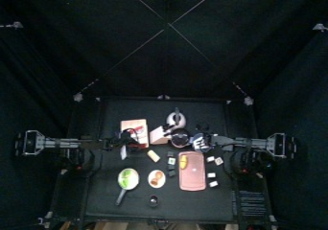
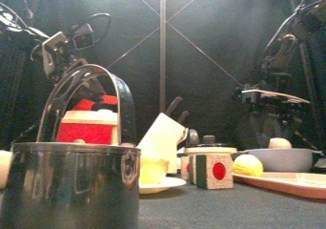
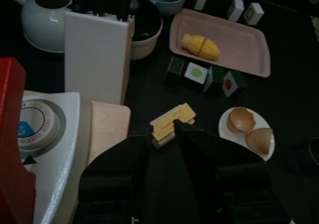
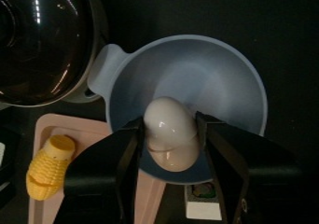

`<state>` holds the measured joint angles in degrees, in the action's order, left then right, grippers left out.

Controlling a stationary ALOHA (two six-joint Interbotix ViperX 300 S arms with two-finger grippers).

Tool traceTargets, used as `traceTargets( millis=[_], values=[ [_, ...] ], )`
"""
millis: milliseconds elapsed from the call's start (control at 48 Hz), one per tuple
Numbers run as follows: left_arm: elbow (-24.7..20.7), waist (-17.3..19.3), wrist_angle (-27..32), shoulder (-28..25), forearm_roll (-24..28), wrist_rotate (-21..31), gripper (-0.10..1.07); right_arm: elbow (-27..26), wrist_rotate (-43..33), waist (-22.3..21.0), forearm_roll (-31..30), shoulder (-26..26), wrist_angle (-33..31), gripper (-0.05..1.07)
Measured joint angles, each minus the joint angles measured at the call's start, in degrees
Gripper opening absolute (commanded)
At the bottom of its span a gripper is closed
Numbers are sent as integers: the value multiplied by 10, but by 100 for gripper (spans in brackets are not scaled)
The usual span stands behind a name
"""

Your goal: Place egg on plate

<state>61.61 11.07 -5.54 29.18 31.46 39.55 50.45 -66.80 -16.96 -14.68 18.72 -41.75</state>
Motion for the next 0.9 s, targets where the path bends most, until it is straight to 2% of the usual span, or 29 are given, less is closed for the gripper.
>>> traceTargets(
  millis=[167,250,312,458,500,604,708,812,896],
  values=[
    [5,0,-2,10,0,-1,70,-17,-9,33,37,54,4,68],
    [10,0,-2,15,0,-1,70,-18,-60,71,41,77,17,68],
    [11,-1,-2,19,0,-1,70,-18,-119,107,28,83,25,68],
    [13,0,-2,29,0,-1,70,-13,-342,234,-56,75,27,68],
    [14,0,-3,33,0,-1,70,-13,-388,263,-83,67,25,68],
    [16,0,-3,38,0,-1,70,-13,-577,350,-175,32,4,68],
    [18,0,-3,39,0,0,70,-26,-755,419,-251,-27,-9,68],
    [18,0,-3,39,0,0,70,-51,-838,446,-289,-81,-10,68],
    [18,0,-3,39,-2,-1,70,-76,-853,448,-287,-126,-7,68]
  ],
)
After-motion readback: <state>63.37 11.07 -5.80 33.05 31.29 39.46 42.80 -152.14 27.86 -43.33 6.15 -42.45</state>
